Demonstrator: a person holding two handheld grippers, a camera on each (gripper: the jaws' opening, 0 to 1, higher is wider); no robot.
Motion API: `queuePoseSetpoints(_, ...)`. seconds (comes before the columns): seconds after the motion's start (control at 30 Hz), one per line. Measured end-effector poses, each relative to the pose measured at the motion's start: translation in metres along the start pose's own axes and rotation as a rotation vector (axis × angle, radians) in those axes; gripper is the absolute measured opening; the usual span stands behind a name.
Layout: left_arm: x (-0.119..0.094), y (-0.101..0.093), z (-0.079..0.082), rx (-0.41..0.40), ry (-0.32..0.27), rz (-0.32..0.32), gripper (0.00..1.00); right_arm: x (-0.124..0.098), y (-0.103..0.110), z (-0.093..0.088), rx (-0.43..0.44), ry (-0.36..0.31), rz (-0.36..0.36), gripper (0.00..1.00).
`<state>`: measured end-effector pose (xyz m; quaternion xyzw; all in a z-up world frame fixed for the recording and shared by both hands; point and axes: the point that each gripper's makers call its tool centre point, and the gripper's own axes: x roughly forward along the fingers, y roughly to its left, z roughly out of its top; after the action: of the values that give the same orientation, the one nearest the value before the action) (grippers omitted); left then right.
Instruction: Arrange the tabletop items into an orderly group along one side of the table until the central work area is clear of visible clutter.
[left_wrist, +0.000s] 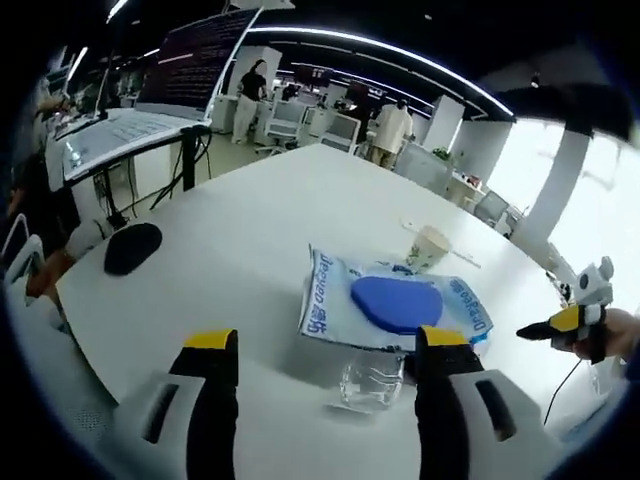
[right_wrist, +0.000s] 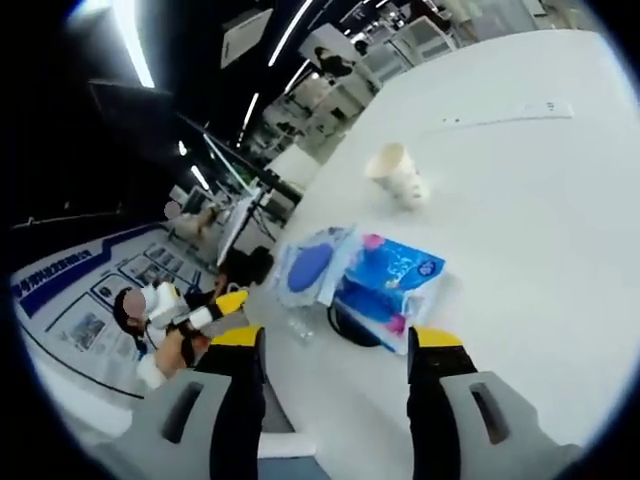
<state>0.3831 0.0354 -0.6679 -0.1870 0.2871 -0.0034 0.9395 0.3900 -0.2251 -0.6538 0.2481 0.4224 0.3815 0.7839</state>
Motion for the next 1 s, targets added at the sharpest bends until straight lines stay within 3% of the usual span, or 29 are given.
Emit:
queuePoseSetpoints(0.17, 0.016, 0.004, 0.002, -0.063, 0.0, -0.029, 0.69, 0.006, 0.001, 0.002, 0.019, 0.005, 0.003, 0.53)
queuePoseSetpoints(0.4, 0.028, 0.006, -0.013, -0.141, 0.046, -0.04, 0.65, 0.023, 0.008, 0.01, -0.004, 0.024, 0.012, 0.49)
queuePoseSetpoints(0.5, 0.033, 0.008, -0.017, -0.184, 0.056, -0.057, 0.6, 0.034, 0.009, 0.007, -0.04, 0.065, 0.013, 0.48)
queuePoseSetpoints(1.0, 0.042, -0.01, -0.013, -0.23, 0.057, -0.073, 0.45, 0.076, 0.011, 0.006, -0.046, 0.137, 0.002, 0.38)
